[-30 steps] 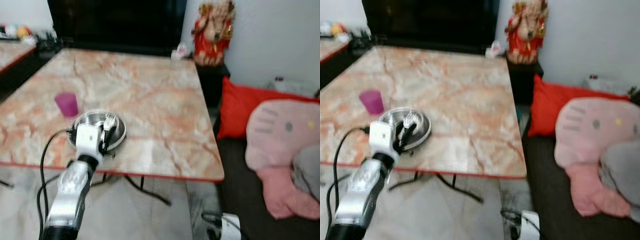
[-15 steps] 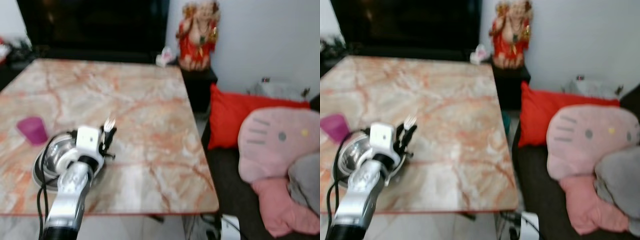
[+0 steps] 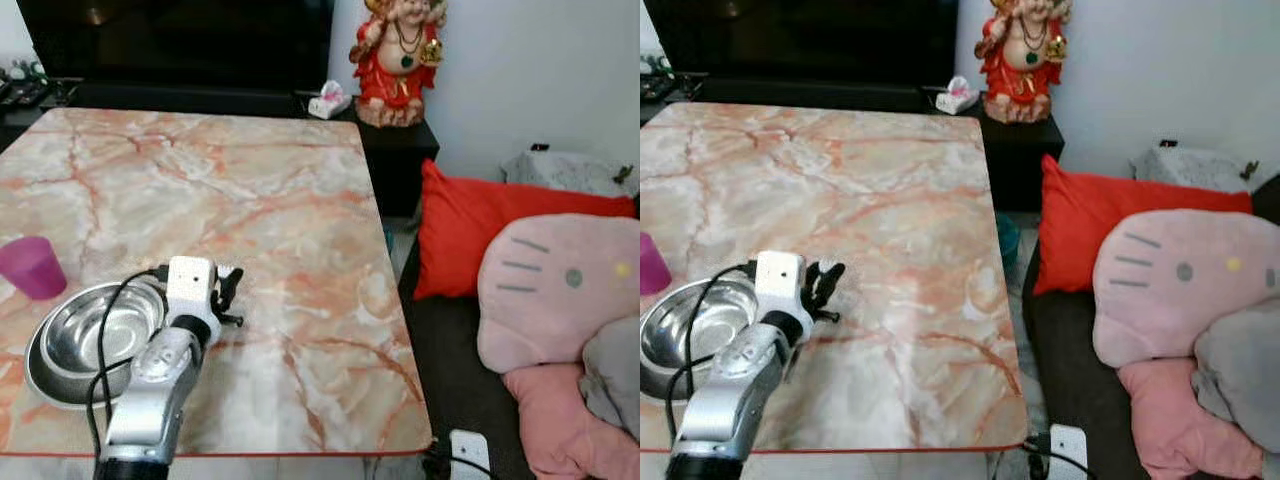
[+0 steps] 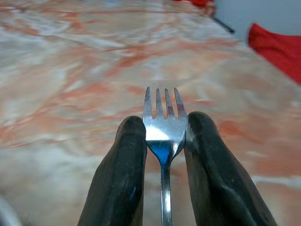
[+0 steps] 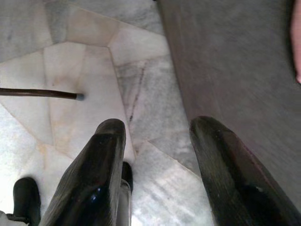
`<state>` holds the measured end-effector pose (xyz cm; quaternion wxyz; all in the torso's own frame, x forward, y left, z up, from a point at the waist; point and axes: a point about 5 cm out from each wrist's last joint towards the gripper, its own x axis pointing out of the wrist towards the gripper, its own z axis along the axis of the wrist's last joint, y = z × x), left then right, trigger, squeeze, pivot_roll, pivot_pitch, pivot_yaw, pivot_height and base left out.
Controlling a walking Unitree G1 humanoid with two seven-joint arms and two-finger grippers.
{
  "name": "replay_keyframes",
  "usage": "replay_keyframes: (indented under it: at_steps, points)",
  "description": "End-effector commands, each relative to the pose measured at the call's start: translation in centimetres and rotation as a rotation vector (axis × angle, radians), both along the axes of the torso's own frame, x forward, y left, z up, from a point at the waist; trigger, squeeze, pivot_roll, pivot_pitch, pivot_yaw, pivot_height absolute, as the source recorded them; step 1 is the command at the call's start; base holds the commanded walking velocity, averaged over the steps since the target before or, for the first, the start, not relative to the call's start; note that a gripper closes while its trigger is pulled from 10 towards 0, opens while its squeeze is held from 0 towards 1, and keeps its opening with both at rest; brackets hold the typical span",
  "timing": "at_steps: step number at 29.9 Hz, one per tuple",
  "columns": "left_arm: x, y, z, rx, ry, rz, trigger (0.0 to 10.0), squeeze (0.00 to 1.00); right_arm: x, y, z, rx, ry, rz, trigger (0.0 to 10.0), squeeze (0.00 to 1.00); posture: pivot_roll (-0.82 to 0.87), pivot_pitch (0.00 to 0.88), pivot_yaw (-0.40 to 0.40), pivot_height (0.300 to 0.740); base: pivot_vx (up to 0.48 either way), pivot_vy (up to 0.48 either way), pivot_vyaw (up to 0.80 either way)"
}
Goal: Setting the table
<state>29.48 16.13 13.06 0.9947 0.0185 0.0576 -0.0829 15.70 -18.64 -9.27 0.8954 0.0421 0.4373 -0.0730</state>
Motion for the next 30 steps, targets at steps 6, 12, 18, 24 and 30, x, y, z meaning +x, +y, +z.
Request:
replay_keyframes:
  at_steps: [6,12,18,24,30]
  points:
    - [0.3,-0.5,0.1,0.061,0.071,-0.031,10.0,0.00,0.1,-0.2,0.1,-0.007,-0.001,0.002,10.0,0.00,0.09,0.005,-0.068,0.740,0.000,0.000,0.00]
    - [0.0,0.1,-1.0,0.115,0.177,0.054,10.0,0.00,0.0,-0.2,0.0,-0.006,0.003,0.005,10.0,0.00,0.10,0.005,-0.072,0.740,0.000,0.000,0.00]
    - [0.0,0.4,-1.5,0.124,0.218,0.075,10.0,0.00,0.0,-0.2,0.0,-0.005,0.003,0.007,10.0,0.00,0.10,0.006,-0.070,0.740,0.000,0.000,0.00]
    - [0.0,0.7,-2.0,0.130,0.247,0.106,10.0,0.00,0.0,-0.2,0.0,-0.004,0.003,0.007,10.0,0.00,0.10,0.008,-0.072,0.740,0.000,0.000,0.00]
    - [0.3,0.9,-2.6,0.131,0.251,0.138,10.0,0.00,0.1,-0.2,0.0,-0.004,0.004,0.005,10.0,0.00,0.10,0.012,-0.075,0.740,0.000,0.000,0.00]
